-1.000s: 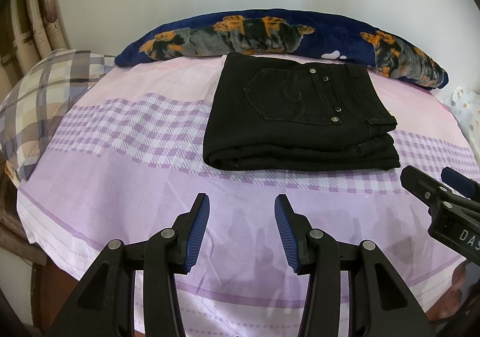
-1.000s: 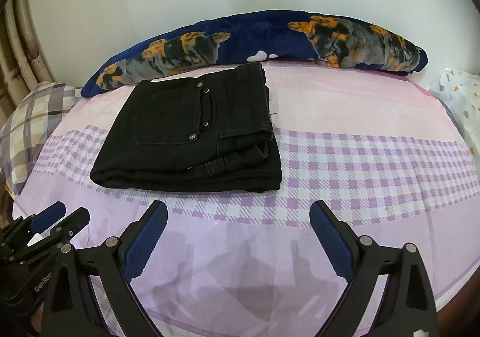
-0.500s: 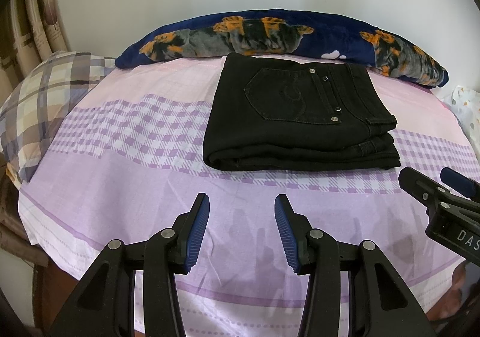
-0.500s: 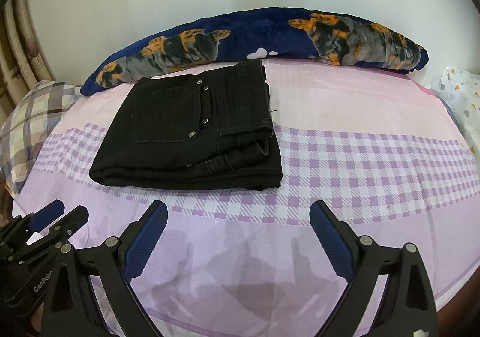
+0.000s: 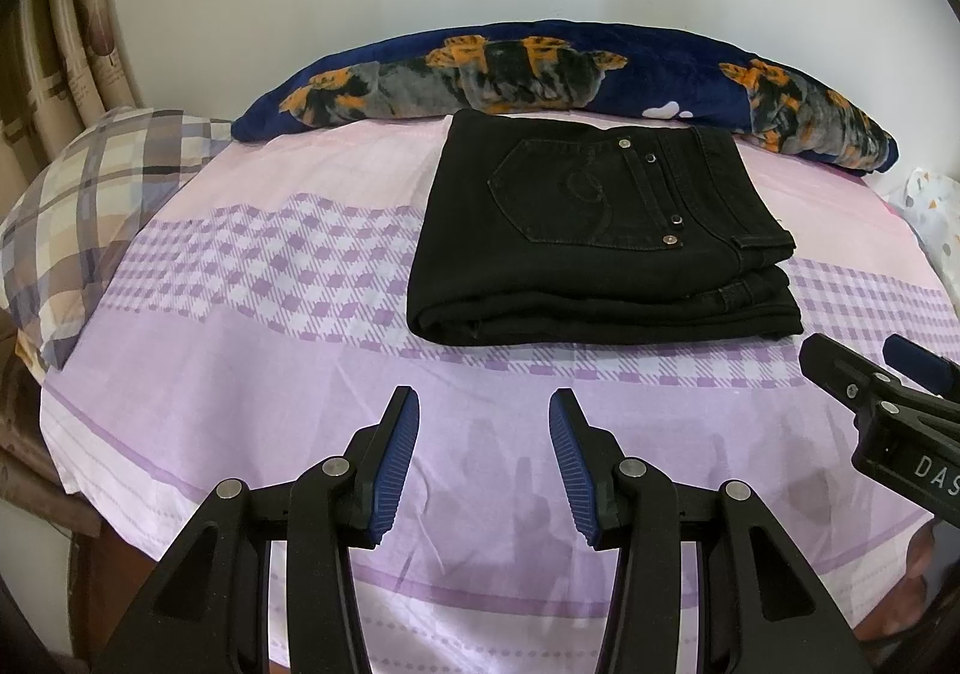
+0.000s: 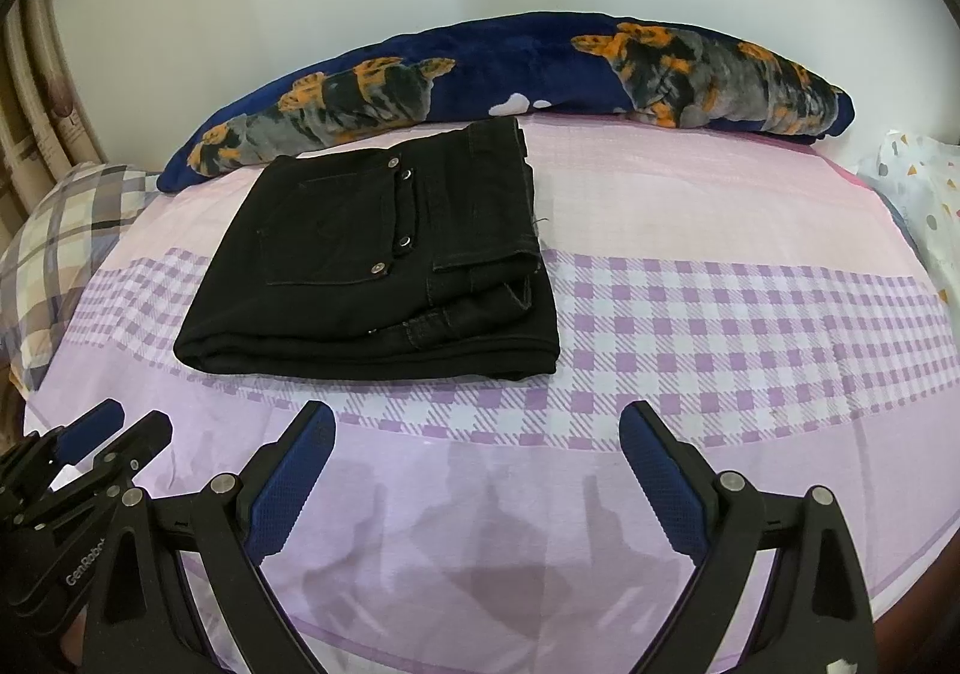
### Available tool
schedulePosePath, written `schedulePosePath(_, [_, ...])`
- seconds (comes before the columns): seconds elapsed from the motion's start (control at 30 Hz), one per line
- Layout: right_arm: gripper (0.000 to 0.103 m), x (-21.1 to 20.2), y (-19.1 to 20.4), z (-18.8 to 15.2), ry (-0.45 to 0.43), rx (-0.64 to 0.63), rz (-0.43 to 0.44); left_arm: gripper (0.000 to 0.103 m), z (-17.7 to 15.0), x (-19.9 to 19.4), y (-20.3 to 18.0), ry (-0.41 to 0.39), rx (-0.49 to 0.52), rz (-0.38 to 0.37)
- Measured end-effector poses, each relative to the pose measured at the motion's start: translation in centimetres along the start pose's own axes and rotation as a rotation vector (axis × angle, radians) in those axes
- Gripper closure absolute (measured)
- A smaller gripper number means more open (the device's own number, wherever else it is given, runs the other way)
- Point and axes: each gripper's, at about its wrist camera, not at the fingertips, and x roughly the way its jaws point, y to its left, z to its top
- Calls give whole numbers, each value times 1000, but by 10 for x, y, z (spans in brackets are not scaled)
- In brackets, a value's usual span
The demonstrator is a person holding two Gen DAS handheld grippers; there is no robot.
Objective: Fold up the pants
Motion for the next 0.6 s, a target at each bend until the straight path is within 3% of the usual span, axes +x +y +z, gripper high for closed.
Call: schedulePosePath(0.6, [9,1,-3,0,4,7,4,56,6,1,8,-5,21,-3])
